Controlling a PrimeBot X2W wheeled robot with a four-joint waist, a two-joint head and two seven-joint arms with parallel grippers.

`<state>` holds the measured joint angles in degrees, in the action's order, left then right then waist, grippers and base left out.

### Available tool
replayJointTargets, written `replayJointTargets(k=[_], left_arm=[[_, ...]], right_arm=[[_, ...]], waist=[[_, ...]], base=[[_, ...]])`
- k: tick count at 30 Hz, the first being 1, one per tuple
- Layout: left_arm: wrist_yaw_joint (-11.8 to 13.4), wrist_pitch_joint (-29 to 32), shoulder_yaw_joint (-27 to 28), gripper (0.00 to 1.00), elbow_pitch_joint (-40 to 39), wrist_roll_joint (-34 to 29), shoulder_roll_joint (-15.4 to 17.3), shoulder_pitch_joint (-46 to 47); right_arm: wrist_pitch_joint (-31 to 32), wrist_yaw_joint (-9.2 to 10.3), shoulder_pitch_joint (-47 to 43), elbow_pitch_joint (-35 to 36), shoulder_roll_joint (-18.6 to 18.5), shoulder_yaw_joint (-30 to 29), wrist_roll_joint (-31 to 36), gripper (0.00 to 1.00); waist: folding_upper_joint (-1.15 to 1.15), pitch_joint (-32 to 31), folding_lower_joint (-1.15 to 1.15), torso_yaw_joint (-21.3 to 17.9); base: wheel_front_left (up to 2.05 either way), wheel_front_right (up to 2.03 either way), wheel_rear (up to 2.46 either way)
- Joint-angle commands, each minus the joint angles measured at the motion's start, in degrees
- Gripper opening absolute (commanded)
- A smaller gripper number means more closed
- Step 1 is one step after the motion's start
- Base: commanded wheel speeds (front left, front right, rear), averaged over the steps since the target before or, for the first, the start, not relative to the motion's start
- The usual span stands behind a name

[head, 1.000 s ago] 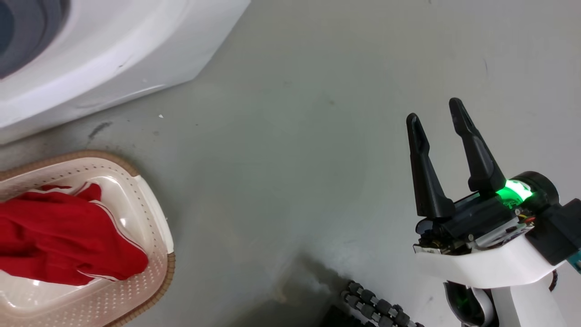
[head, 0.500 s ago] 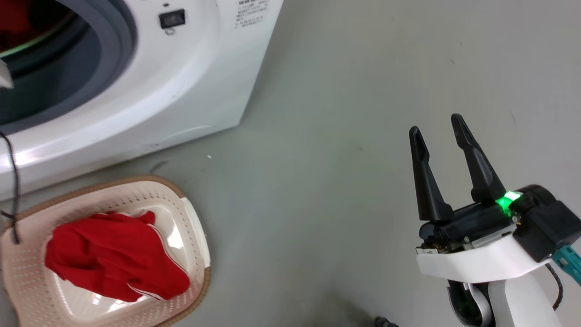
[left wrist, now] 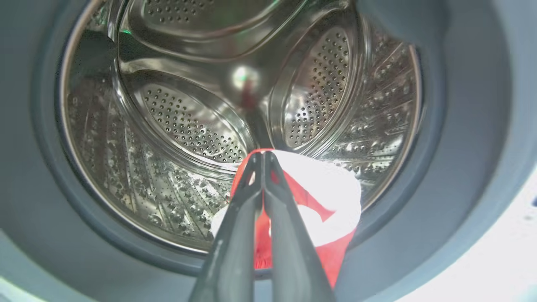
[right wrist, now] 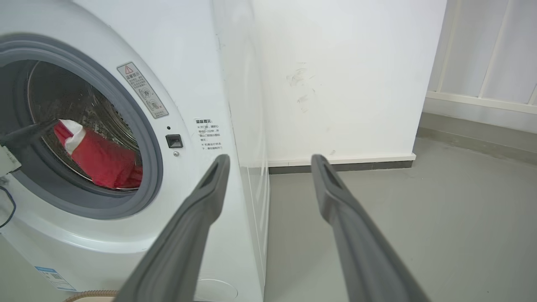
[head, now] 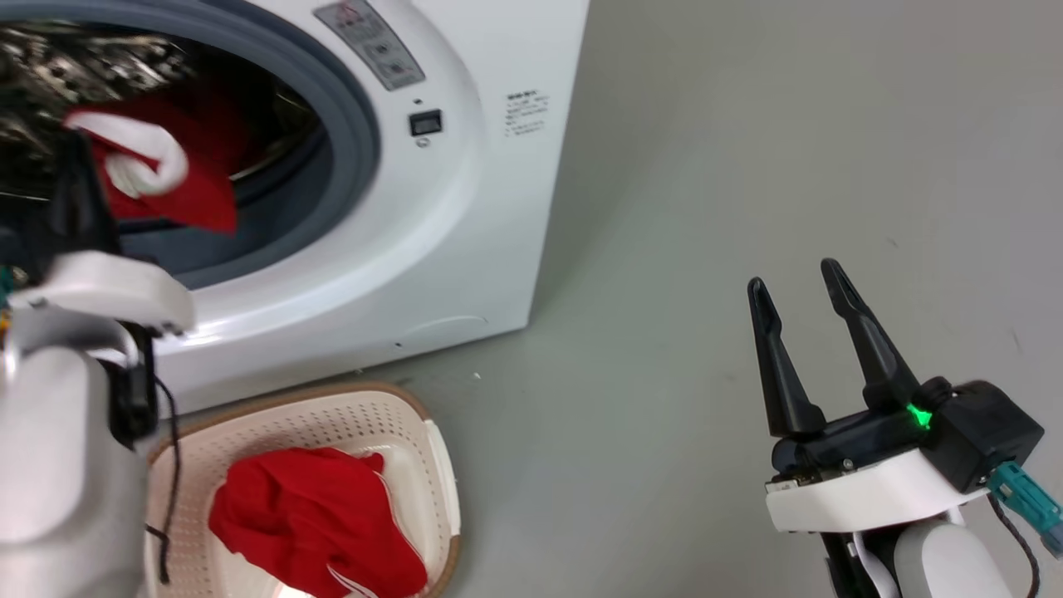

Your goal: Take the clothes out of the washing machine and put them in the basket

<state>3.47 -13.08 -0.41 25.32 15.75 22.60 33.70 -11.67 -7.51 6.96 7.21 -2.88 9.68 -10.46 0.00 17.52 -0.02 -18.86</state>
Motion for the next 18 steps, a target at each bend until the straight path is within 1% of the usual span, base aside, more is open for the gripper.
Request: replayJointTargets(k=[1,6,12,18], left_arm=[[0.6,0.8,-0.4,0.0,-2.7,-0.1,-0.7,-2.4],[2.9,5.2,-1.1,0.0,-15.1,-0.1,-1.8,-10.3],[5.2,10.4,-2.1,0.0,-28.8,-0.7,-2.3,-17.7],[7.3,13.7,-3.7,0.0,-40.1,-1.8,-3.1,-23.1]], right_arm=[[0.3,0.04,-1.1,0.0,0.0,-0.3,0.4,1.0],[1.4,0.04,-2.6,0.5,0.0,-1.1,0.6,1.0],[2.2,0.04,-4.0,1.3,0.0,-2.3,1.1,1.0],[3.0,0.04,-4.5,2.6,0.0,-3.3,1.3,1.0]], waist=[[0.0,-3.2,0.02,2.8],[0.0,-5.9,0.02,5.0],[0.0,-7.8,0.02,8.0],[0.0,-8.3,0.02,10.7]], base=[[0.0,0.0,0.0],[0.0,0.0,0.0],[0.0,0.0,0.0],[0.0,0.0,0.0]])
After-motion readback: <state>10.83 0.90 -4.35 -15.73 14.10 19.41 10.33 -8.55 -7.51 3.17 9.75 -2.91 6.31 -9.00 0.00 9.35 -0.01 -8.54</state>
